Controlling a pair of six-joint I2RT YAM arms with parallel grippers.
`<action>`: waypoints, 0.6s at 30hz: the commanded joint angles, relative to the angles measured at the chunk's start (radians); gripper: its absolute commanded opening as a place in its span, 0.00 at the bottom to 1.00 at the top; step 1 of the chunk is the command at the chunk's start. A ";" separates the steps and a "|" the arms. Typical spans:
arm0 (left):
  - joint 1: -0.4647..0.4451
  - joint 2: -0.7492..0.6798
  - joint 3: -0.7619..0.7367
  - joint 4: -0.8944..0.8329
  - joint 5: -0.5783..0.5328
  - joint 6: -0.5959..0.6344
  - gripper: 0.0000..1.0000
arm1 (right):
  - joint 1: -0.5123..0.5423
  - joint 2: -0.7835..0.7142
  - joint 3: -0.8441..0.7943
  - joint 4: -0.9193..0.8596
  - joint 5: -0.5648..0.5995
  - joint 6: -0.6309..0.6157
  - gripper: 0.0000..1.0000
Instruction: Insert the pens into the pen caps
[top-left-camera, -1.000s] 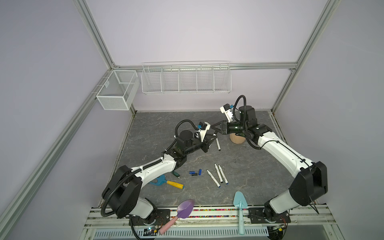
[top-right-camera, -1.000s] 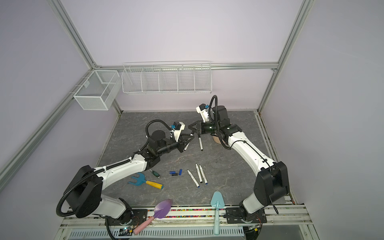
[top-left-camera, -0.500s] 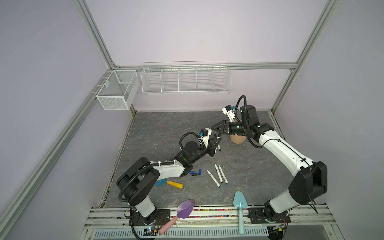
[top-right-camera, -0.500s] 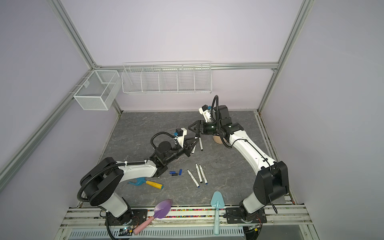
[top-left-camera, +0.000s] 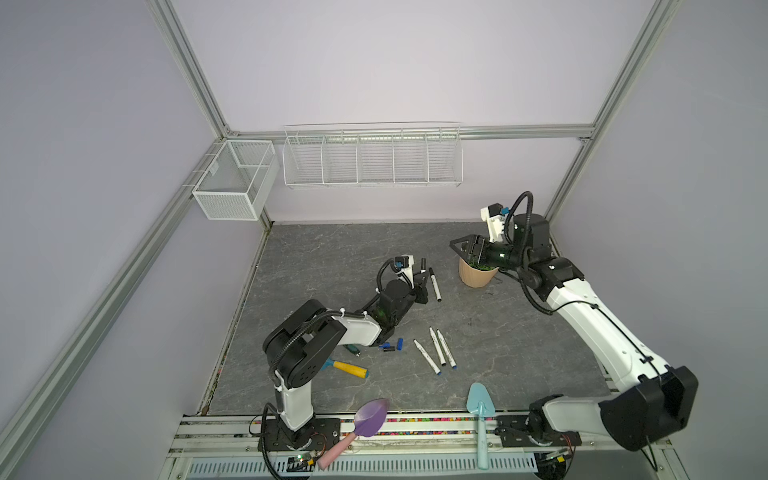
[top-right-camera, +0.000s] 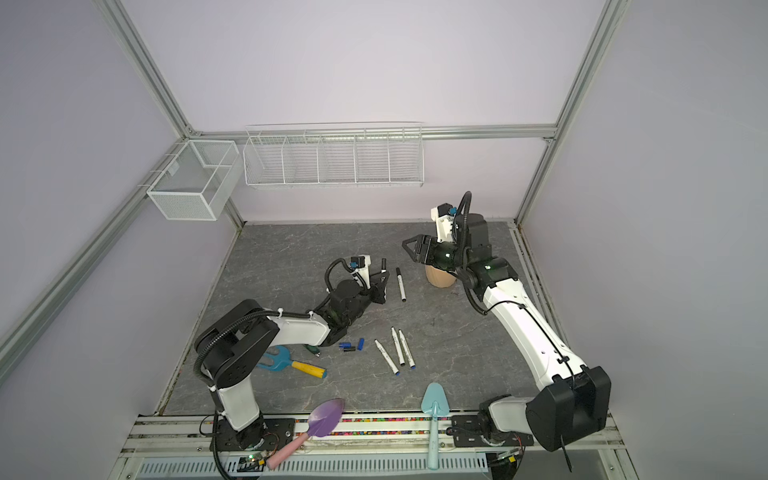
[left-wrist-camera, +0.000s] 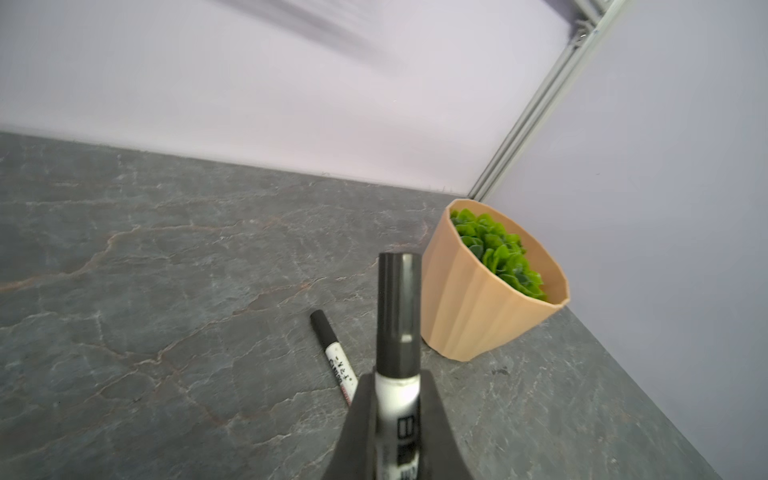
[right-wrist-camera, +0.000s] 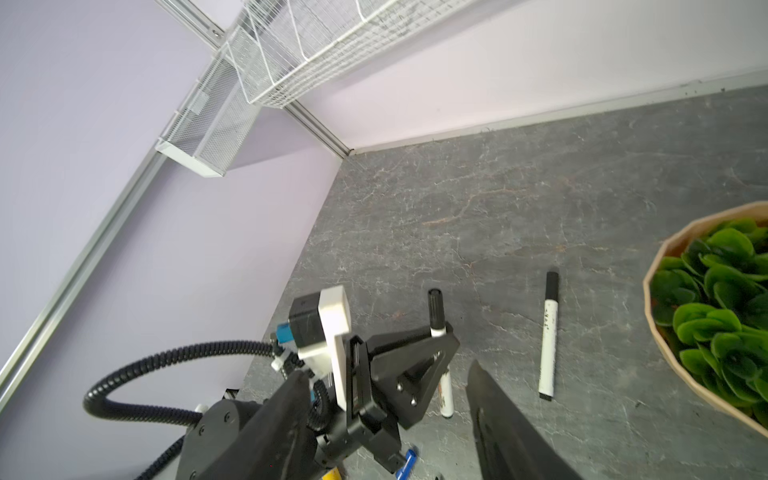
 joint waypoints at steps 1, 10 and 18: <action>0.003 0.031 0.126 -0.291 -0.105 -0.061 0.00 | -0.003 -0.005 -0.031 -0.030 0.016 0.001 0.64; 0.008 0.174 0.367 -0.634 -0.120 -0.109 0.00 | -0.004 -0.024 -0.063 -0.048 0.021 -0.025 0.63; 0.021 0.248 0.420 -0.727 -0.123 -0.184 0.01 | -0.017 -0.039 -0.074 -0.086 0.026 -0.058 0.62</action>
